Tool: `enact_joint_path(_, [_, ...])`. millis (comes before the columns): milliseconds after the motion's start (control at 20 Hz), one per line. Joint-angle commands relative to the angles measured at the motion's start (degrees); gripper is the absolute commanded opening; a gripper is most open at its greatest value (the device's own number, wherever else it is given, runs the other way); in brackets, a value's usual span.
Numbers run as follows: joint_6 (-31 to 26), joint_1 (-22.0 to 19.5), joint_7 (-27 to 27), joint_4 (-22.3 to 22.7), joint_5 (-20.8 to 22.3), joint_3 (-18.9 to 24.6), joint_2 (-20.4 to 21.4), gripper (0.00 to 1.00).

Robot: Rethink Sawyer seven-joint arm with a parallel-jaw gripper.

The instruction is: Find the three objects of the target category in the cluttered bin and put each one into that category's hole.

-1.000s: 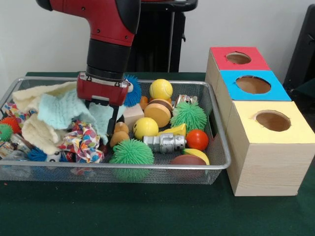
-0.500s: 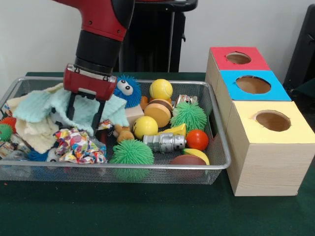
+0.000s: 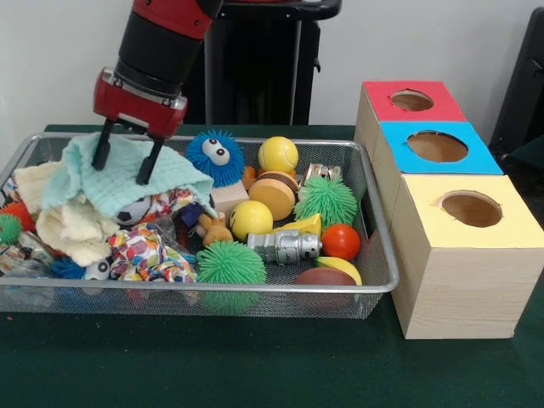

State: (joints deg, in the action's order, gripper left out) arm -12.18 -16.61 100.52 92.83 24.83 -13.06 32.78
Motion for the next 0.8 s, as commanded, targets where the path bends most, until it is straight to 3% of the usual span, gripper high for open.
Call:
enact_joint_path(50, [-2.1, -7.6, 0.7, 1.3, -1.0, 11.9, -4.1, 1.00])
enact_joint_path(400, [0.8, -17.2, -1.2, 8.2, -0.1, 27.1, -2.7, 1.00])
enact_joint_path(500, [-0.4, -17.7, -0.7, 10.1, -0.5, 28.8, -0.8, 1.00])
enact_joint_path(800, [-3.4, -14.2, 2.7, 12.4, -0.8, 27.0, 4.5, 1.00])
